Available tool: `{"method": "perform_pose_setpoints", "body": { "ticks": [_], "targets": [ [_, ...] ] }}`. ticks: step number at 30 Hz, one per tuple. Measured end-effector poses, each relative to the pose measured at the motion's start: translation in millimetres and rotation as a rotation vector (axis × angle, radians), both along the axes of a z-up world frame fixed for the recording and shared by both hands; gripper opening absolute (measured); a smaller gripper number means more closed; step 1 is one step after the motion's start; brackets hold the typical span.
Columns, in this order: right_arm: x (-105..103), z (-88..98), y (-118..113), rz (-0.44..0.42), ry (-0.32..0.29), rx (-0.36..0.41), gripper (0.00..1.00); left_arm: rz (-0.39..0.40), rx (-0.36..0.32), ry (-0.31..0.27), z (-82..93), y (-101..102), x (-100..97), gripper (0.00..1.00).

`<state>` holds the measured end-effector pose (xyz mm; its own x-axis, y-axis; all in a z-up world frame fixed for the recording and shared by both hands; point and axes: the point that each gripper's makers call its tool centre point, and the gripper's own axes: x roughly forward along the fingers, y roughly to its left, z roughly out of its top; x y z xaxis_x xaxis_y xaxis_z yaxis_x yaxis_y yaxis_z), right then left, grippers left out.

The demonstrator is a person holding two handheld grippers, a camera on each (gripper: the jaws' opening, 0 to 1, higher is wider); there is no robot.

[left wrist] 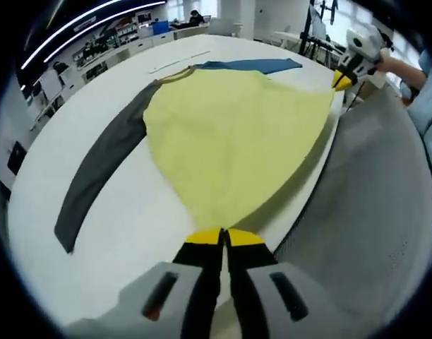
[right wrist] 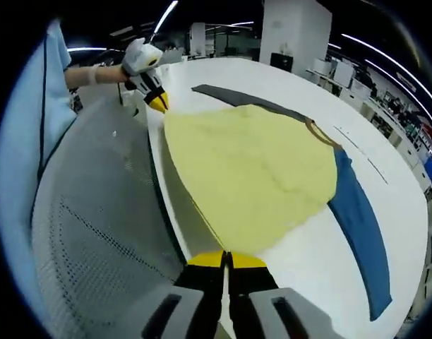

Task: Fold the garment on the visible template until the final outline fits inside the template.

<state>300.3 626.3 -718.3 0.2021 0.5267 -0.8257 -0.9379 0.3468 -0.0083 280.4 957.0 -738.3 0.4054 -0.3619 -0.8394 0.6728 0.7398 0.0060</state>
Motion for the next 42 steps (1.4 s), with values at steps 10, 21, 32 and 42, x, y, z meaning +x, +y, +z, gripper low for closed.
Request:
{"method": "perform_pose_setpoints", "body": {
  "ticks": [10,21,32,42],
  "targets": [
    [-11.1,-32.2,-16.3,0.034,0.041,-0.107,0.0,-0.063,0.017,0.061,-14.3,-13.7,-11.3,0.0],
    [-11.9,-43.5,-19.8,0.042,0.052,-0.136,0.0,-0.089,0.034,0.092,-29.2,-12.4,-16.6,0.0],
    [-15.6,-43.0,-20.2,0.031,0.077,-0.109,0.04,-0.046,0.002,0.09,-30.9,-10.7,-18.3,0.03],
    [7.7,-17.9,-18.2,-0.159,0.033,0.09,0.6,0.103,-0.101,-0.035,-13.6,0.5,-1.6,0.56]
  ]
}}
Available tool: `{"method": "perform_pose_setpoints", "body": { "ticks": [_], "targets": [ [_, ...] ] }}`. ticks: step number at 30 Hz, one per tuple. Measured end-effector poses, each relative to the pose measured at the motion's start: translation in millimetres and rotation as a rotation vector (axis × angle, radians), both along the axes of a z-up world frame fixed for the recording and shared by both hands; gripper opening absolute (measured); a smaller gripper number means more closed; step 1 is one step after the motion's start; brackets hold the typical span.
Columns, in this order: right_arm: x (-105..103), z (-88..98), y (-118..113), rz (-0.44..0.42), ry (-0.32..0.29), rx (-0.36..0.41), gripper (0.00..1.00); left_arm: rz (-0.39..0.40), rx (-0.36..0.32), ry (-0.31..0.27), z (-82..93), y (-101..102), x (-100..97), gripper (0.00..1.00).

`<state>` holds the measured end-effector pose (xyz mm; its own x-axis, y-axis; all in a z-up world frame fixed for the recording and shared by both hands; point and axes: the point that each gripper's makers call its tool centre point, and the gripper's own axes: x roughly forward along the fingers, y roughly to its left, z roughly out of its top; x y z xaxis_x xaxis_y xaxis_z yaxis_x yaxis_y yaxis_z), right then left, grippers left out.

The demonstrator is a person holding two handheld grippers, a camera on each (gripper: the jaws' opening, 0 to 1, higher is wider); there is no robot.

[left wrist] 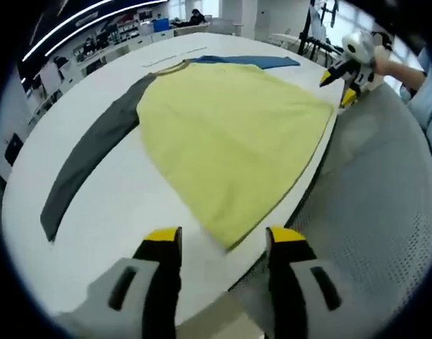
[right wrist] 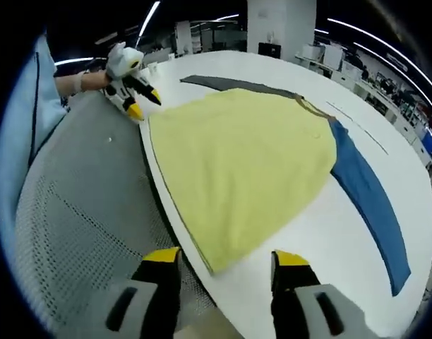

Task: Fold the garment on the visible template until the final outline fits inside the template.

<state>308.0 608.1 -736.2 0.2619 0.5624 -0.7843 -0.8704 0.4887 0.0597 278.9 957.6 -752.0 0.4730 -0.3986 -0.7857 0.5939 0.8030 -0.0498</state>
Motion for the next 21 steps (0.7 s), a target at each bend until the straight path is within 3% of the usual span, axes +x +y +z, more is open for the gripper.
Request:
{"method": "perform_pose_setpoints", "body": {
  "ticks": [4,7,13,21],
  "targets": [
    [15.0,8.0,-0.5,-0.093,-0.029,0.069,0.78,0.098,-0.076,-0.073,12.0,2.4,13.8,0.81],
    [23.2,12.8,-2.4,-0.137,-0.05,0.096,0.88,0.147,-0.139,-0.109,21.8,1.0,19.8,0.9],
    [39.8,18.4,-12.5,-0.221,-0.07,0.133,1.0,0.192,-0.214,-0.145,33.9,-0.9,25.8,0.99],
    [61.1,18.1,-35.8,-0.298,-0.083,0.13,1.0,0.241,-0.279,-0.195,41.8,-3.9,33.5,0.99]
  ]
}}
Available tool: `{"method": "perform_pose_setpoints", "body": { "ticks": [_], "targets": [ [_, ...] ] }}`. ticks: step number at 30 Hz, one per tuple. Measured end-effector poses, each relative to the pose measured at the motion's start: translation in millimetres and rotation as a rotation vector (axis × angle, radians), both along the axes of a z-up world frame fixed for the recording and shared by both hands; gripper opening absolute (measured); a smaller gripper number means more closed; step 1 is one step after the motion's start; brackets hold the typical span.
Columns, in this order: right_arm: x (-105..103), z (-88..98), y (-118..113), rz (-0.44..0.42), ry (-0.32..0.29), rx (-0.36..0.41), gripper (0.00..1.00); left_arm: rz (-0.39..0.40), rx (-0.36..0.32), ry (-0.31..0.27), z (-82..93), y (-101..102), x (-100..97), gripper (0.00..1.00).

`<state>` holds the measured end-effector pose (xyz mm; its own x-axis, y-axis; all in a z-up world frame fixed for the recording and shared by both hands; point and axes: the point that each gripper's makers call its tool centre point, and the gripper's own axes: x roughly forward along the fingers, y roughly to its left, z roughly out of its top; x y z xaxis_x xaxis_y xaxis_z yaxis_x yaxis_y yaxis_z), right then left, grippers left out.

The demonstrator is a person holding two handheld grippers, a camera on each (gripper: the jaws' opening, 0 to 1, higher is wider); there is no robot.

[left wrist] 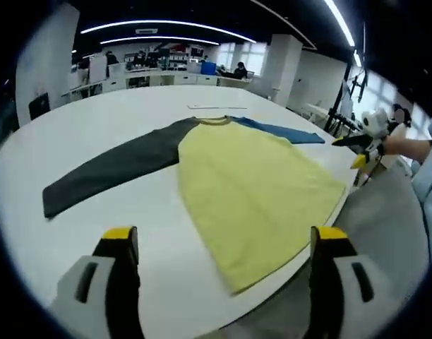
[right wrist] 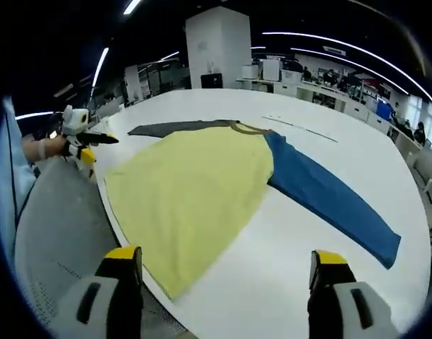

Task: Fold the garment on the visible template until the final outline fits inside the template.

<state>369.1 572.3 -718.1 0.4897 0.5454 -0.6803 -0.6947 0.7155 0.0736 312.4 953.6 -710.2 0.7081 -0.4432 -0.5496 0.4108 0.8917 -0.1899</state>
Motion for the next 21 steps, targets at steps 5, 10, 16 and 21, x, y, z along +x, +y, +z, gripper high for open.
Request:
{"method": "perform_pose_setpoints", "body": {
  "ticks": [5,10,16,21],
  "targets": [
    [21.8,-0.8,-24.1,-0.067,-0.001,0.0,0.98,0.038,-0.038,-0.019,2.4,-2.6,5.7,0.97],
    [51.7,-4.1,-63.8,-0.195,-0.018,-0.023,0.94,0.072,-0.026,-0.039,2.9,-0.6,10.0,0.94],
    [86.0,-1.0,-112.5,-0.347,-0.033,-0.051,0.87,0.119,-0.062,-0.084,15.1,8.7,15.8,0.94],
    [105.9,3.7,-130.7,-0.409,-0.056,-0.067,0.84,0.108,-0.043,-0.114,18.7,4.6,14.4,0.92]
  ]
}}
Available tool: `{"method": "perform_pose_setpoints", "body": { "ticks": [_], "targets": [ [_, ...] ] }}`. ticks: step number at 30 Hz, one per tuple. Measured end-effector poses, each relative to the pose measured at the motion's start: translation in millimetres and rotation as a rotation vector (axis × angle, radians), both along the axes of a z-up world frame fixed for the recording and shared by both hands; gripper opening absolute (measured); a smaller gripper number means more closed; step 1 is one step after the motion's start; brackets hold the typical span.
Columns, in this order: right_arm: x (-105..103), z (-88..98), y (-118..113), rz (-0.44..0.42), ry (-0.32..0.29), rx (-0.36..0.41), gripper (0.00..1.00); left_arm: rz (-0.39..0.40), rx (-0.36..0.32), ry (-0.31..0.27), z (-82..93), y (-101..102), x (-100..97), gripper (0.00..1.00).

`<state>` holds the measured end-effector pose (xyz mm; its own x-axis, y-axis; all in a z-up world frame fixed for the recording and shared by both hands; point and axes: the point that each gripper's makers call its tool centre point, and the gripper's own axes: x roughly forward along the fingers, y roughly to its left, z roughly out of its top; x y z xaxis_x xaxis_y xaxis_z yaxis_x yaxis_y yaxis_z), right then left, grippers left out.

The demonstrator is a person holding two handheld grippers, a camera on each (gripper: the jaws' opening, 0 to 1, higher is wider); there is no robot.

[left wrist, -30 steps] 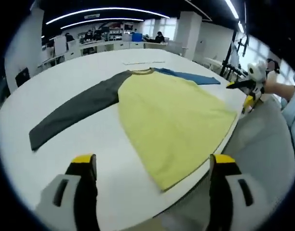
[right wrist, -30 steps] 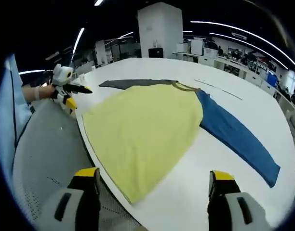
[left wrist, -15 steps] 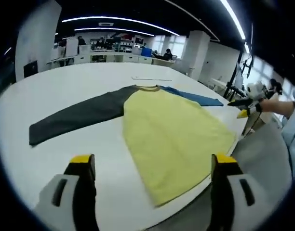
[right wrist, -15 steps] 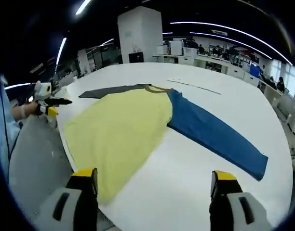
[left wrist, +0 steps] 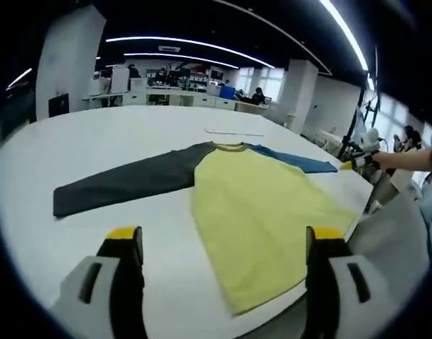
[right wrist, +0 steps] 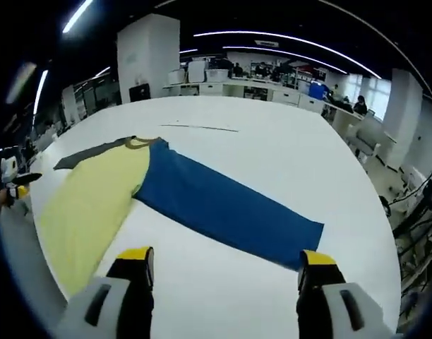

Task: Fold the garment on the visible template until the final outline fits inside the template.

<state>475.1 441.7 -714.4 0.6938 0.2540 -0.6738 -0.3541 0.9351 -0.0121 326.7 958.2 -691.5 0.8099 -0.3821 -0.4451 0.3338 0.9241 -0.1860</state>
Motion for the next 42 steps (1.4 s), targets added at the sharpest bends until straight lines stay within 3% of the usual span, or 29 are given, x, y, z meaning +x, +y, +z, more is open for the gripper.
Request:
{"method": "perform_pose_setpoints", "body": {
  "ticks": [3,11,13,15,16,17,19,22,33,36,42],
  "targets": [
    [8.5,-6.1,-13.8,-0.032,0.014,-0.013,0.79,-0.023,0.037,-0.017,1.2,-1.7,2.1,0.92],
    [28.2,-11.5,-54.8,-0.238,0.02,0.069,0.71,-0.047,0.034,-0.024,2.2,-4.9,2.3,0.9],
    [27.5,-16.8,-65.9,-0.31,0.061,0.1,0.64,-0.041,0.033,-0.027,3.5,-3.7,3.1,0.9],
    [30.9,-17.9,-72.9,-0.327,0.044,0.105,0.6,-0.035,0.027,-0.025,2.8,-1.4,3.1,0.89],
    [29.0,-21.9,-77.5,-0.339,0.059,0.089,0.58,-0.033,0.031,-0.023,2.5,-1.0,2.7,0.89],
    [19.1,-31.5,-85.0,-0.378,0.127,0.063,0.54,-0.03,0.033,-0.024,2.6,-0.5,2.8,0.89],
    [22.0,-32.3,-79.7,-0.368,0.118,0.118,0.47,-0.026,0.034,-0.026,3.0,0.2,3.4,0.89],
    [18.1,-37.1,-85.0,-0.373,0.132,0.067,0.46,-0.031,0.042,-0.025,1.7,-0.7,2.9,0.88],
    [21.3,-48.7,-88.0,-0.391,0.15,0.07,0.34,-0.052,0.078,-0.038,4.3,-4.5,2.8,0.85],
    [27.3,-46.2,-87.9,-0.42,0.133,0.115,0.3,-0.053,0.084,-0.034,3.2,-4.1,2.6,0.85],
    [32.3,-44.9,-89.6,-0.431,0.126,0.132,0.16,-0.076,0.098,-0.045,4.6,-8.5,2.1,0.83]
  ]
}}
